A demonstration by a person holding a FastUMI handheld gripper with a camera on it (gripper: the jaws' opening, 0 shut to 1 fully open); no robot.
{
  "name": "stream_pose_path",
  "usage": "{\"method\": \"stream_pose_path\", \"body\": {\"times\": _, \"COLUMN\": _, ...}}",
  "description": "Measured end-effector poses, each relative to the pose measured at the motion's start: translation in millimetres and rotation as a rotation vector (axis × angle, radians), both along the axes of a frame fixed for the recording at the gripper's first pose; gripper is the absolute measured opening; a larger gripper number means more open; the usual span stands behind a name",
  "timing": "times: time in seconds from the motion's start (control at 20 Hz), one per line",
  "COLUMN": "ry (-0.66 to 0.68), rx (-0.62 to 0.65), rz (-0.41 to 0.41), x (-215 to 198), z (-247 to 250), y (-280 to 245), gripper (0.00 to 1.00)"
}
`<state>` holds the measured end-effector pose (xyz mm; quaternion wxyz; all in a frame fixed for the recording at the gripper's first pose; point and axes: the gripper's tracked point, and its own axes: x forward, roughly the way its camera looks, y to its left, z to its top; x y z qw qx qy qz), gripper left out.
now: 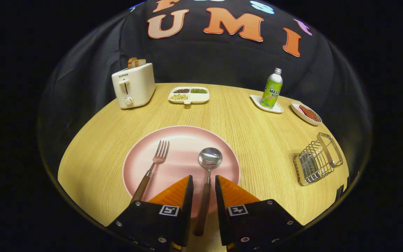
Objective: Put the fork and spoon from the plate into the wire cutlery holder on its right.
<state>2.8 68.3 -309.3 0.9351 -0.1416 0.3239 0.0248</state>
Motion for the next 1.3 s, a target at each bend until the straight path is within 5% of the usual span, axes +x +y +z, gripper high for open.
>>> {"method": "stream_pose_path", "body": {"times": 0.35, "ry": 0.027, "rx": -0.033, "rz": -0.034, "x": 1.9, "z": -17.3, "y": -11.3, "gripper": 0.23}}
{"method": "stream_pose_path", "body": {"times": 0.5, "ry": 0.022, "rx": -0.035, "rz": -0.024, "x": -0.3, "z": -11.9, "y": -10.1, "gripper": 0.05}}
{"method": "stream_pose_path", "body": {"times": 1.3, "ry": -0.003, "rx": 0.109, "rz": 0.054, "x": -22.7, "z": 108.4, "y": -35.1, "gripper": 0.05}}
